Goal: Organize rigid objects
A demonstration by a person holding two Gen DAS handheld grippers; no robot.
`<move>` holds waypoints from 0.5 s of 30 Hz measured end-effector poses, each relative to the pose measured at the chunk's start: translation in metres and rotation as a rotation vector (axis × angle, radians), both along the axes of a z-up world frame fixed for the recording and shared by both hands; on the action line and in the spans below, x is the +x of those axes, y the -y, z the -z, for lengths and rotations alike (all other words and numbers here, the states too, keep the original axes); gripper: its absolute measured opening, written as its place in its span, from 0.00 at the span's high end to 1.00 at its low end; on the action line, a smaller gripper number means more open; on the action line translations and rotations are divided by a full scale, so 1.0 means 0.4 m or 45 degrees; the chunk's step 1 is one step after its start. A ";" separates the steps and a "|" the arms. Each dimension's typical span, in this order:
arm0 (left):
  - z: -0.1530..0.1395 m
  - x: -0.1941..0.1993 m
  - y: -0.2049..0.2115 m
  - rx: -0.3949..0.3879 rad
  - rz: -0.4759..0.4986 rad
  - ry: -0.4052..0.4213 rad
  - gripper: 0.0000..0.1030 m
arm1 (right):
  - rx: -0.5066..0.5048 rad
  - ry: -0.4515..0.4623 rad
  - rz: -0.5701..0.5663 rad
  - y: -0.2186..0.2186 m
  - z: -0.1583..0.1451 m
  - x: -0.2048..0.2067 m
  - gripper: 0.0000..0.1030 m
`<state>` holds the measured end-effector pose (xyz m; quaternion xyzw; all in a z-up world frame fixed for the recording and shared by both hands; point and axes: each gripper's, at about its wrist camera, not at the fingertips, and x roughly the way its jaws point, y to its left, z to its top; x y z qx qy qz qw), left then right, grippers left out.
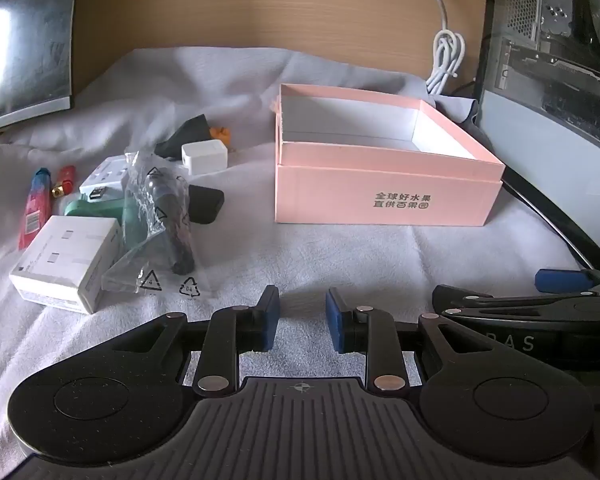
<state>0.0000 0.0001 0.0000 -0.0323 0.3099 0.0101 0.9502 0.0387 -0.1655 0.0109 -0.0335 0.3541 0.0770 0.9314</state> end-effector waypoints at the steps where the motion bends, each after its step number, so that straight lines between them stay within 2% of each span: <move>1: 0.000 0.000 0.000 0.002 0.000 0.000 0.72 | -0.001 0.000 0.000 0.000 0.000 0.000 0.00; 15: 0.000 -0.007 0.003 0.017 0.000 -0.002 0.72 | -0.001 0.000 0.000 -0.001 -0.001 0.000 0.00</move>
